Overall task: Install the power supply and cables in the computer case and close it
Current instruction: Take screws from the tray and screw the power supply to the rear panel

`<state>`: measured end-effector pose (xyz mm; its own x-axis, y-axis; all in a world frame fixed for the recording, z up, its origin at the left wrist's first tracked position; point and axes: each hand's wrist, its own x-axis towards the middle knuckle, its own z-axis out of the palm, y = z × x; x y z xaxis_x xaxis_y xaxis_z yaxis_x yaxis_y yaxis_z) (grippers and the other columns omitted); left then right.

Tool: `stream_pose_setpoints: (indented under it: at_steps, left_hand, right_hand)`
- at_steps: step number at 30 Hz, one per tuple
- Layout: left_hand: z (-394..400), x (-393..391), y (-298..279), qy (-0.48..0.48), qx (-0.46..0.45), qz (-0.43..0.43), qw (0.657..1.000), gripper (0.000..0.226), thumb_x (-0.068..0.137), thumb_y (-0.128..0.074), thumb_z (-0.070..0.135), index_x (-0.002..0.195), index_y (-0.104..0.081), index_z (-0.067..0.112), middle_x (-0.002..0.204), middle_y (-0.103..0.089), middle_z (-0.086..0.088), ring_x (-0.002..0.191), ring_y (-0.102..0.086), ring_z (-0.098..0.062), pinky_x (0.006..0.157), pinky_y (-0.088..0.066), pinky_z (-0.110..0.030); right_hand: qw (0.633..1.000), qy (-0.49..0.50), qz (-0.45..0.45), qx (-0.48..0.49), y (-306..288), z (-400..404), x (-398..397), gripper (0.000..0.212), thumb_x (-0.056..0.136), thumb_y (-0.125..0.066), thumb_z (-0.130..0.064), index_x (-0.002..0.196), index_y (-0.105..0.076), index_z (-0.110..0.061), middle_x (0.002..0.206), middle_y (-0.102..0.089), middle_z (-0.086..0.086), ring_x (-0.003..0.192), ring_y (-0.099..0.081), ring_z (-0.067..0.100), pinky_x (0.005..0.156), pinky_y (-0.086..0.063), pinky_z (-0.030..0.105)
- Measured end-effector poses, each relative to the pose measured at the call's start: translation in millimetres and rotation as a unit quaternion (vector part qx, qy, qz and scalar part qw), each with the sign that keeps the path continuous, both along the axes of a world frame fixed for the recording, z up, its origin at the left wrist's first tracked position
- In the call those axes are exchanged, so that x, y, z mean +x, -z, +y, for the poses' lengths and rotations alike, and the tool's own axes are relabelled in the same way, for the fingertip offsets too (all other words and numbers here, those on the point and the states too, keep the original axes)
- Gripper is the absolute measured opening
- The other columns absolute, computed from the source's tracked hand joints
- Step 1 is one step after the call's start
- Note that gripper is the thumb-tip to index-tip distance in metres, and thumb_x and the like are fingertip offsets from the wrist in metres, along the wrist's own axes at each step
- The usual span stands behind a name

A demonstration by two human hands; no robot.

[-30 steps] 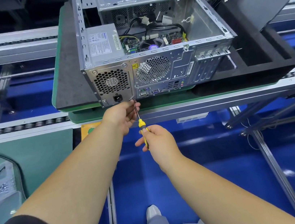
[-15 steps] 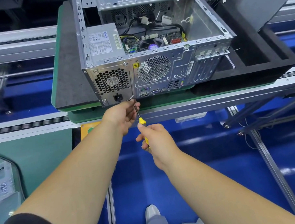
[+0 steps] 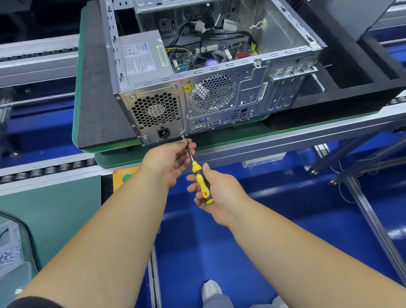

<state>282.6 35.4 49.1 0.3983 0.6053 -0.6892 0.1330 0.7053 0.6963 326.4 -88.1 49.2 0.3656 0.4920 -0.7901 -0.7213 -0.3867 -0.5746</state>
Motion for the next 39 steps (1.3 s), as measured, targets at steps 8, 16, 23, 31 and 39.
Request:
stream_pose_setpoints:
  at_steps: [8, 16, 23, 31, 39]
  left_hand:
    - [3.3, 2.6, 7.3, -0.001, 0.003, 0.02, 1.0, 0.013, 0.091, -0.067, 0.02, 0.079, -0.068, 0.014, 0.065, -0.071, 0.006, 0.063, -0.057, -0.004, 0.06, -0.047, -0.016]
    - [3.9, -1.6, 9.5, -0.001, 0.01, 0.003, 1.0, 0.013, 0.094, -0.061, 0.021, 0.088, -0.069, 0.013, 0.074, -0.074, 0.004, 0.066, -0.064, -0.007, 0.065, -0.051, -0.02]
    - [4.6, -4.0, 8.1, 0.0, 0.01, -0.002, 1.0, 0.007, 0.093, -0.064, 0.015, 0.089, -0.068, 0.012, 0.073, -0.074, 0.001, 0.067, -0.067, -0.006, 0.055, -0.052, -0.015]
    - [9.3, -0.4, 13.0, 0.0, 0.013, 0.017, 1.0, 0.011, 0.086, -0.072, 0.018, 0.078, -0.067, 0.012, 0.061, -0.07, 0.005, 0.047, -0.059, -0.001, 0.047, -0.046, -0.013]
    - [4.7, -0.9, 11.2, 0.005, 0.024, 0.003, 1.0, 0.013, 0.092, -0.064, 0.021, 0.083, -0.067, 0.013, 0.065, -0.07, 0.003, 0.06, -0.06, -0.009, 0.058, -0.047, -0.022]
  right_hand:
    - [1.0, -0.015, 0.006, -0.002, 0.2, 0.9, 3.7, 0.028, 0.098, -0.059, -0.032, 0.09, -0.067, -0.006, 0.066, -0.066, 0.004, 0.049, -0.053, 0.011, 0.057, -0.054, 0.027]
    - [0.997, 0.009, 0.067, 0.024, -1.1, 5.0, 1.8, 0.037, 0.098, -0.056, -0.038, 0.093, -0.071, -0.005, 0.068, -0.064, 0.007, 0.047, -0.051, 0.012, 0.057, -0.051, 0.026]
    - [0.999, 0.003, 0.049, 0.015, 1.3, 5.3, 2.9, 0.034, 0.098, -0.057, -0.035, 0.091, -0.068, -0.004, 0.062, -0.065, 0.005, 0.046, -0.054, 0.012, 0.056, -0.055, 0.027]
    - [0.999, -0.042, -0.014, 0.011, -1.9, 7.3, 3.9, 0.024, 0.088, -0.072, -0.034, 0.094, -0.068, -0.011, 0.073, -0.068, 0.005, 0.051, -0.056, 0.014, 0.061, -0.056, 0.029]
    - [1.0, -0.028, 0.01, 0.002, -3.3, 8.6, 4.6, 0.035, 0.102, -0.049, -0.034, 0.092, -0.07, -0.007, 0.064, -0.068, 0.002, 0.048, -0.054, 0.012, 0.057, -0.055, 0.027]
